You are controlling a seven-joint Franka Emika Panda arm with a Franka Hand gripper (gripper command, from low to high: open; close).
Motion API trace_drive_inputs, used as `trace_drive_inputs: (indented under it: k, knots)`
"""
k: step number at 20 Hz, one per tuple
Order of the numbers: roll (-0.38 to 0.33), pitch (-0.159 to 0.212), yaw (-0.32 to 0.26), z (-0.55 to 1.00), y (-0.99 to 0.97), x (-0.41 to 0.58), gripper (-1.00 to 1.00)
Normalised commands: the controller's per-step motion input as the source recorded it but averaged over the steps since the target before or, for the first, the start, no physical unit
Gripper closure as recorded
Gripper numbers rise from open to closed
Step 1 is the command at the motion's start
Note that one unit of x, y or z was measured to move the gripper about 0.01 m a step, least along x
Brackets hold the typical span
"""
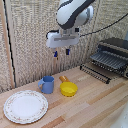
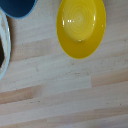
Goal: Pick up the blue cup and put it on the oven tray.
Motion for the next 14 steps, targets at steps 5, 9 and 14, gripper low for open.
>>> trace_drive_inputs:
  k: [5, 9, 14]
  knots:
    - [-0.025, 0.006, 0.0, -0.27, 0.37, 0.263, -1.0]
    - [-0.023, 0.002, 0.0, -0.24, 0.37, 0.296, -1.0]
    - [-0.015, 0.033, 0.012, -0.32, 0.22, 0.234, -1.0]
